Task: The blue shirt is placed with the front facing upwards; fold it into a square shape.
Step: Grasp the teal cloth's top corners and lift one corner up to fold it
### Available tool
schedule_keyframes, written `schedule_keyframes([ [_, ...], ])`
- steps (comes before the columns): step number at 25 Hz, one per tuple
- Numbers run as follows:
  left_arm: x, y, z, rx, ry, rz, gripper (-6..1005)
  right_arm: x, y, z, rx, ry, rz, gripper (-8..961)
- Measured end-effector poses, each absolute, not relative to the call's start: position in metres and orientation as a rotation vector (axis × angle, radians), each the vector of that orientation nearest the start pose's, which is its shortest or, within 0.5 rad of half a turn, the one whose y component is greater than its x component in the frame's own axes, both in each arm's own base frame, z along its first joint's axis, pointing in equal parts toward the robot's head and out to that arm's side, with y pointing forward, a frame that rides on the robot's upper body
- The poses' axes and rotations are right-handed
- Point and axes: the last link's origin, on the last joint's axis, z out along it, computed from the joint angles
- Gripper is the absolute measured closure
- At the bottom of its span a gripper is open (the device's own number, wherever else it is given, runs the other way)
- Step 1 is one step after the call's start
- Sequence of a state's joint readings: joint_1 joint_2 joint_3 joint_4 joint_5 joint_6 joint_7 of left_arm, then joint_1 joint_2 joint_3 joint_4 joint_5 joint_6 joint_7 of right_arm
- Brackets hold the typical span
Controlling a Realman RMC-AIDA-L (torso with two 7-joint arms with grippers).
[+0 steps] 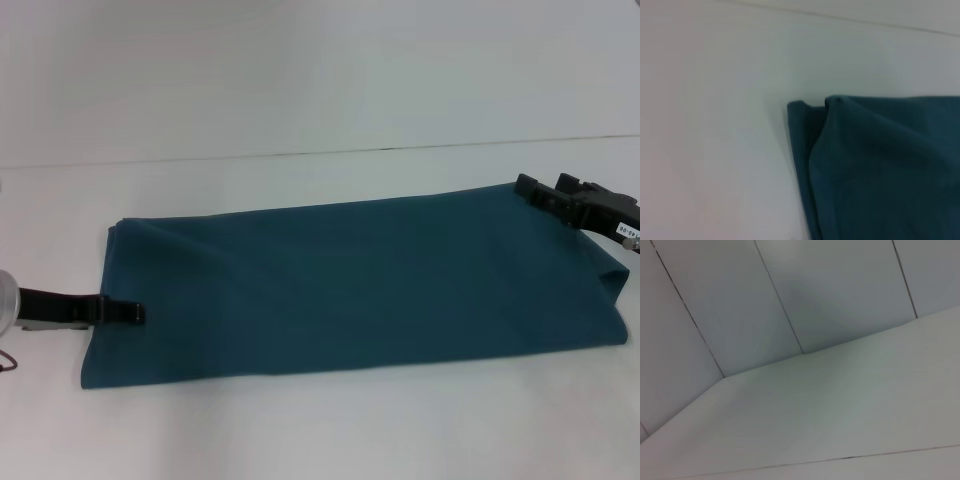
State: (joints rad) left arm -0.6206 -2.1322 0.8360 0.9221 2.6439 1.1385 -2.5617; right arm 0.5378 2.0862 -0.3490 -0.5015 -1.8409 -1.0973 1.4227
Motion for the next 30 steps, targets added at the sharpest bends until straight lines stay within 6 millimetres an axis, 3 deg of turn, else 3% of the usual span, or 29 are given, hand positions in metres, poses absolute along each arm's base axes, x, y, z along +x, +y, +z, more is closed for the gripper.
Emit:
schedule_keyframes([
  [10,-0.283,0.393,0.009,-2.065,-1.498,-0.019,152,0.331,0.373,0.032,-1.930,1.067,0.789,97],
  [16,-0.281,0.394,0.007,-2.080,-1.487,-0.016,356,0.331,0.373,0.026,-1.949,1.076,0.762,96],
  [27,-0.278,0.392,0.002,-2.108,-1.466,-0.018,832,0.329,0.373,0.024,-1.955,1.092,0.773,97],
  [30,-0.275,0.391,0.001,-2.114,-1.462,-0.023,874,0.329,0.372,0.024,-1.955,1.095,0.775,97],
])
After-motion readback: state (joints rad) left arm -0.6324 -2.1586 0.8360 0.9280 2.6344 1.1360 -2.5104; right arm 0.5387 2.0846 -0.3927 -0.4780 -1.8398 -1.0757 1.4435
